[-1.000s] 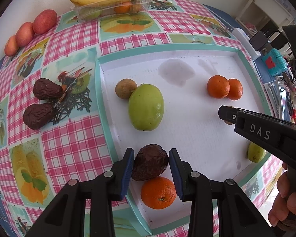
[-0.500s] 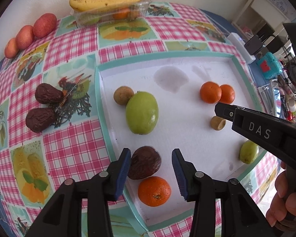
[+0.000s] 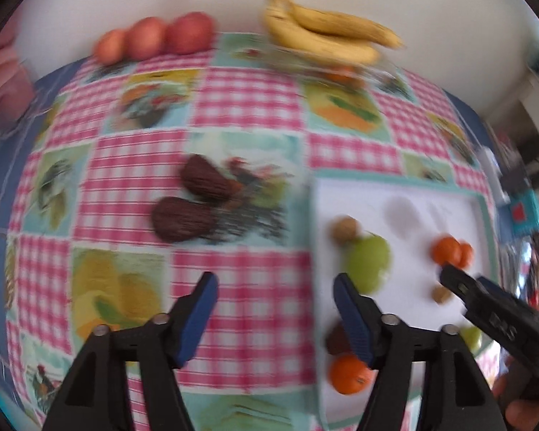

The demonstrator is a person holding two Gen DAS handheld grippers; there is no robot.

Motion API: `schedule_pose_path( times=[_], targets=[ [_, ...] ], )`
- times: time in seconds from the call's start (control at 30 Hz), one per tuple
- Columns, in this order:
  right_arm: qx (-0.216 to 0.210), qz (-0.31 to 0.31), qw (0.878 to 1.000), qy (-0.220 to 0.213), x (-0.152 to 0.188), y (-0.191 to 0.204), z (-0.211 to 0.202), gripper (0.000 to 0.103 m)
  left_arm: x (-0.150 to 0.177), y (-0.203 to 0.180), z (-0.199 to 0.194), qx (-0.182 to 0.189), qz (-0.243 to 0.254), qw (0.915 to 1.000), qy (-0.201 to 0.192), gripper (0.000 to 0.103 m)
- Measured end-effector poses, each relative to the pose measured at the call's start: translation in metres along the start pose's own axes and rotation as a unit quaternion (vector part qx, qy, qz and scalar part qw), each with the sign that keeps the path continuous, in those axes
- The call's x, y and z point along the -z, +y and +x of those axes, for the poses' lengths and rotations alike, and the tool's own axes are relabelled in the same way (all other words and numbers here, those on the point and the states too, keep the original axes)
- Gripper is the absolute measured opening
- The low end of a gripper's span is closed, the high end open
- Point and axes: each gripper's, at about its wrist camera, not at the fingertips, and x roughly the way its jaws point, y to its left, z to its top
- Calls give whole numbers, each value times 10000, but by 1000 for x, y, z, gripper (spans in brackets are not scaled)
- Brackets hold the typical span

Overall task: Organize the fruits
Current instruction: 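Open the left gripper to drop the date in the tray while the right releases the kiwi, then move both open grippers back to the dark brown dates beside the tray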

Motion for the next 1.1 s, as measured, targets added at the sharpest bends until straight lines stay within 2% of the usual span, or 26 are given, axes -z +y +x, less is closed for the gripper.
schedule_pose_path(
  times=[0.17,0.27,0.33,0.53,0.6,0.67,0.7,0.77,0.97,1.1],
  targets=[
    [-88,-179,9997,-143,1,21,-5,72,-10,45,-12,-245,-643,9972,-300,77],
    [-118,-280,9994,-192,3,32,-9,80,-13,65,-17,-331,-902,9945,-421,80],
    [-134,-346,9991,-221,4,42,-10,81,-16,76,-19,-378,-1060,9925,-483,86],
    [-276,-600,9973,-324,7,73,-12,81,-17,115,-32,-533,-1489,9851,-675,87],
    [-352,-679,9964,-367,9,84,-13,84,-17,123,-34,-607,-1582,9831,-698,90],
    [-444,-785,9950,-435,11,96,-14,89,-16,134,-35,-716,-1697,9803,-720,103],
    [-490,-840,9941,-478,12,103,-15,93,-16,140,-36,-767,-1763,9785,-752,103],
    [-555,-937,9925,-556,13,114,-17,93,-15,147,-37,-801,-1832,9767,-774,103],
    [-590,-1161,9894,-640,17,139,-15,93,-18,154,-34,-722,-1885,9762,-798,103],
    [-645,-1149,9896,-580,14,144,-10,93,-23,149,-24,-474,-1873,9791,-634,103]
  ],
)
